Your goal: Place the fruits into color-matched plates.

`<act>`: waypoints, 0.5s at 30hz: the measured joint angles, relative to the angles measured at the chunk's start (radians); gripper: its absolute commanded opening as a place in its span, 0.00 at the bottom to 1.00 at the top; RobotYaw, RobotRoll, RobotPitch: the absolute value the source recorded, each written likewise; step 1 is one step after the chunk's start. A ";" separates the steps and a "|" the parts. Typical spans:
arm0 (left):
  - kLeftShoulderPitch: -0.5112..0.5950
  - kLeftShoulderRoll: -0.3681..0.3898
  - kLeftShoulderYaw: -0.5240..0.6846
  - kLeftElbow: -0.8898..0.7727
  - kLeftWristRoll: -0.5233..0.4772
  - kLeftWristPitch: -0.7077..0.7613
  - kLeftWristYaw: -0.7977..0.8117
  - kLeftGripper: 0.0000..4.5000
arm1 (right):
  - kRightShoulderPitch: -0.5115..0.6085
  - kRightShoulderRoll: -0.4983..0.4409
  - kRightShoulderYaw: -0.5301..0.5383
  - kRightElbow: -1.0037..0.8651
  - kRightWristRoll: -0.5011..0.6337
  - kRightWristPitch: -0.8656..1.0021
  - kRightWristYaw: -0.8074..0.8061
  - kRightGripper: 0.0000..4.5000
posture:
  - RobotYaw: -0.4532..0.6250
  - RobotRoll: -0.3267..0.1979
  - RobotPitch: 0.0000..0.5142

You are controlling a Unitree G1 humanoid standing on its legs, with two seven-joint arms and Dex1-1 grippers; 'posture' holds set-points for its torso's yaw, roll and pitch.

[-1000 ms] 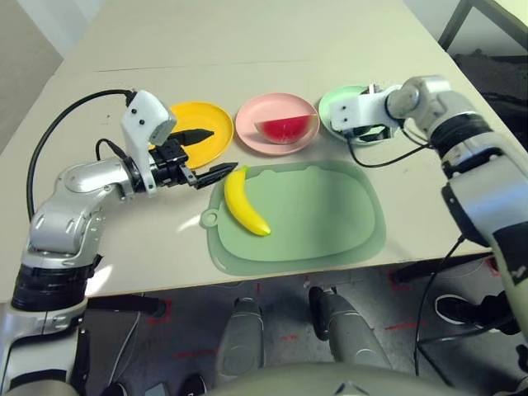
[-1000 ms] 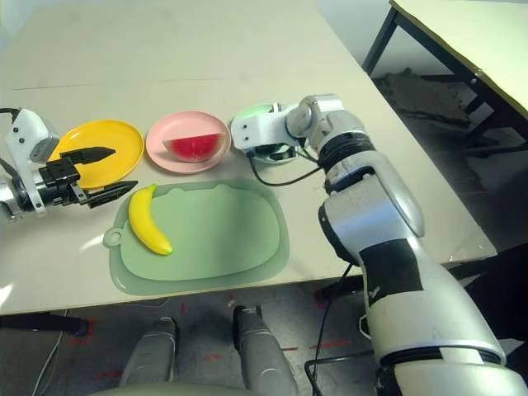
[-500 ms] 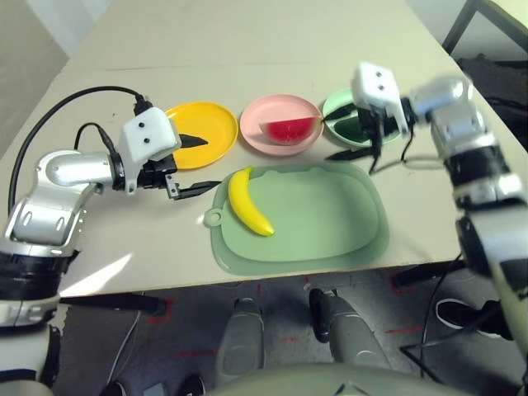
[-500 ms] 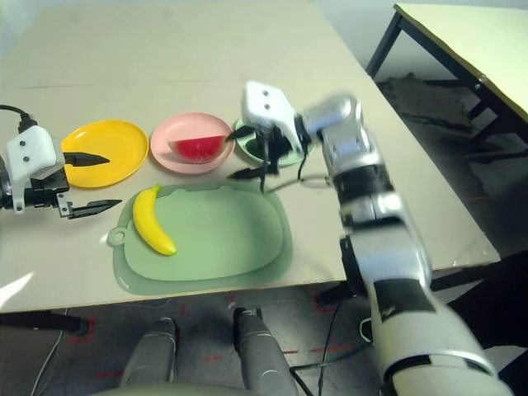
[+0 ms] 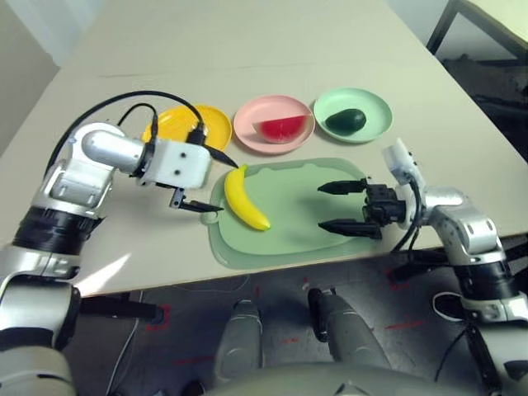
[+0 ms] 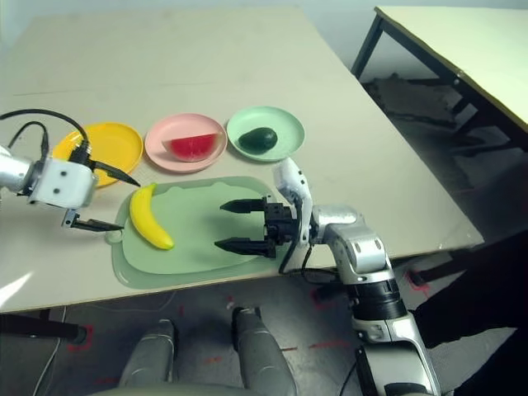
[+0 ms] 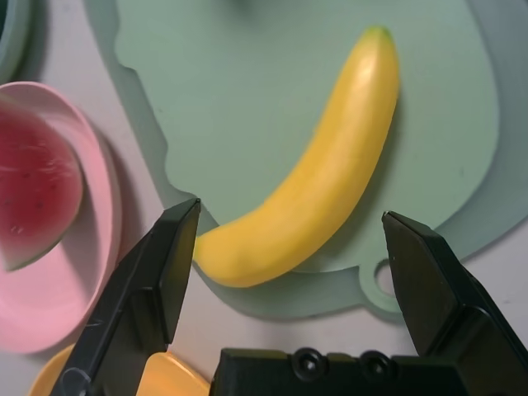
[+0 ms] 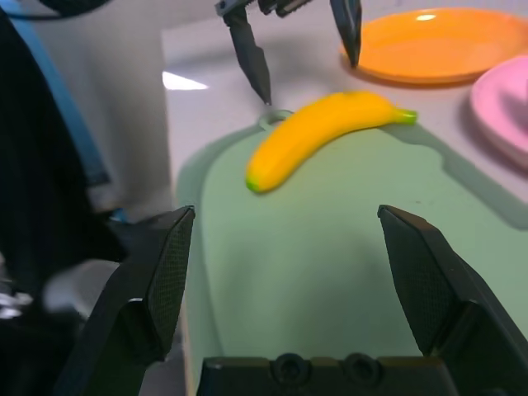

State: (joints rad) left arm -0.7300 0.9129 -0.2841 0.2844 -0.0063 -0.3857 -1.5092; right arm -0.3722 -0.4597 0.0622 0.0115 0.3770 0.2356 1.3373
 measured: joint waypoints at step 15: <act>-0.018 -0.076 -0.054 0.087 0.097 -0.101 0.036 0.57 | 0.003 0.019 0.031 0.135 -0.064 -0.298 -0.064 1.00 | 0.37 0.62 0.37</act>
State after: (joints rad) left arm -0.7479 0.8368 -0.3385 0.3716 0.0912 -0.4862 -1.4730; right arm -0.3697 -0.4409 0.0931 0.1465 0.3131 -0.0627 1.2730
